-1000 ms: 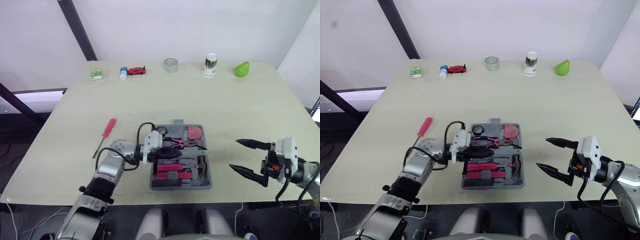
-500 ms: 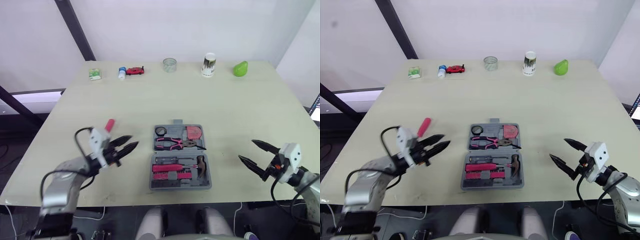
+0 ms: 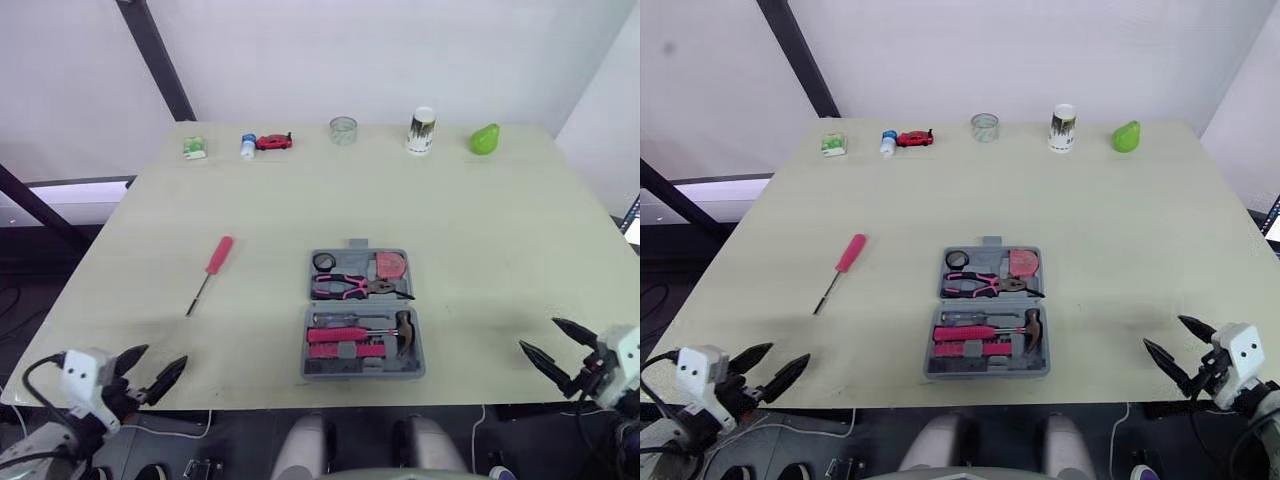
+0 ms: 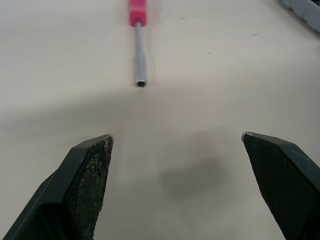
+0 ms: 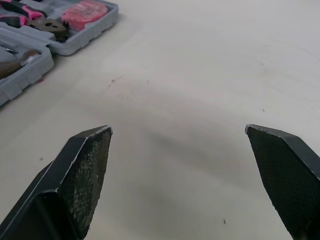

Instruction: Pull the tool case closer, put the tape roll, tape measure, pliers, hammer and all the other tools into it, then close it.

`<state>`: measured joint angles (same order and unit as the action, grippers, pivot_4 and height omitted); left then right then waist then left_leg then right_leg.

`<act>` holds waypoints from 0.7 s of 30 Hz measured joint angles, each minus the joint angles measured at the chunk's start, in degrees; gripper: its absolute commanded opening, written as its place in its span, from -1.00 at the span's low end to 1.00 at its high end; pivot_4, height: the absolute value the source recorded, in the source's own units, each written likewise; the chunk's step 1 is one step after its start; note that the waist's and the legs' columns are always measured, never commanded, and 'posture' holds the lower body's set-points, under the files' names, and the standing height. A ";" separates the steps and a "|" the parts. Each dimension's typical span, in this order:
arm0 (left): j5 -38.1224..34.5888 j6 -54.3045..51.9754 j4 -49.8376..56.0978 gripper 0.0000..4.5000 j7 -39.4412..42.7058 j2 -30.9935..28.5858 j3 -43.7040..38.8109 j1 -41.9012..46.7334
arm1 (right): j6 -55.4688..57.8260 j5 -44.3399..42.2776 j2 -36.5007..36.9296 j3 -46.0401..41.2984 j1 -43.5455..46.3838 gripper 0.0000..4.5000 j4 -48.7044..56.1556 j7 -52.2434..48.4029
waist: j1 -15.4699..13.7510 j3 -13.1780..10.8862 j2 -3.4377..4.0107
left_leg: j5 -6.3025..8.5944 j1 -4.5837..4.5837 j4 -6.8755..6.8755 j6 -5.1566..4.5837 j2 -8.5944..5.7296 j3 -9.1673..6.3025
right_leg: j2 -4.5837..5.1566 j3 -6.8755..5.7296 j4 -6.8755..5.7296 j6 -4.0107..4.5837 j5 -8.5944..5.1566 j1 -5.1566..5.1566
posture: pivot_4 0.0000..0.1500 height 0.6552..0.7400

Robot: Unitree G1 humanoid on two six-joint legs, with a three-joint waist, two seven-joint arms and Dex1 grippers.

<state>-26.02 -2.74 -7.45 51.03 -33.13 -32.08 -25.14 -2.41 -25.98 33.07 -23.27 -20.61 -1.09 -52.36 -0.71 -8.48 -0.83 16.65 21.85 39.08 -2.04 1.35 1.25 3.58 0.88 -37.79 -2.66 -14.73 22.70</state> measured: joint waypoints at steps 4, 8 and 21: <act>-0.05 0.60 0.01 0.95 0.00 1.27 -0.65 -3.06 | 2.47 -1.46 0.05 -1.86 -2.60 1.00 3.14 0.82 | 0.06 0.00 -0.05 | 0.02 0.01 -0.05 -0.03 0.01 0.00 | 0.03 0.02 0.09 0.00 0.00 0.00 | 1.00 1.00; -0.26 0.50 0.31 0.95 -0.21 1.41 -0.65 -2.40 | 4.36 -1.65 0.05 -1.82 -1.82 1.00 5.24 1.79 | -0.04 0.01 -0.06 | 0.02 0.00 -0.04 -0.03 0.02 -0.01 | 0.09 0.01 0.10 0.00 -0.01 0.01 | 1.00 1.00; 1.31 -6.45 2.79 0.95 -7.99 -0.75 2.82 10.47 | 16.10 -9.65 2.87 2.79 3.84 1.00 21.58 1.09 | -0.01 -0.01 -0.06 | 0.02 0.08 -0.05 -0.03 0.01 -0.09 | 0.11 -0.06 0.12 0.01 0.02 0.00 | 1.00 1.00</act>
<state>-24.71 -9.19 -4.66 43.04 -33.88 -29.26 -14.67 13.68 -35.63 35.94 -20.48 -16.77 20.48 -51.27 -0.72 -8.49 -0.89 16.67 21.93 39.03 -2.07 1.36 1.16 3.69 0.82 -37.68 -2.65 -14.71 22.70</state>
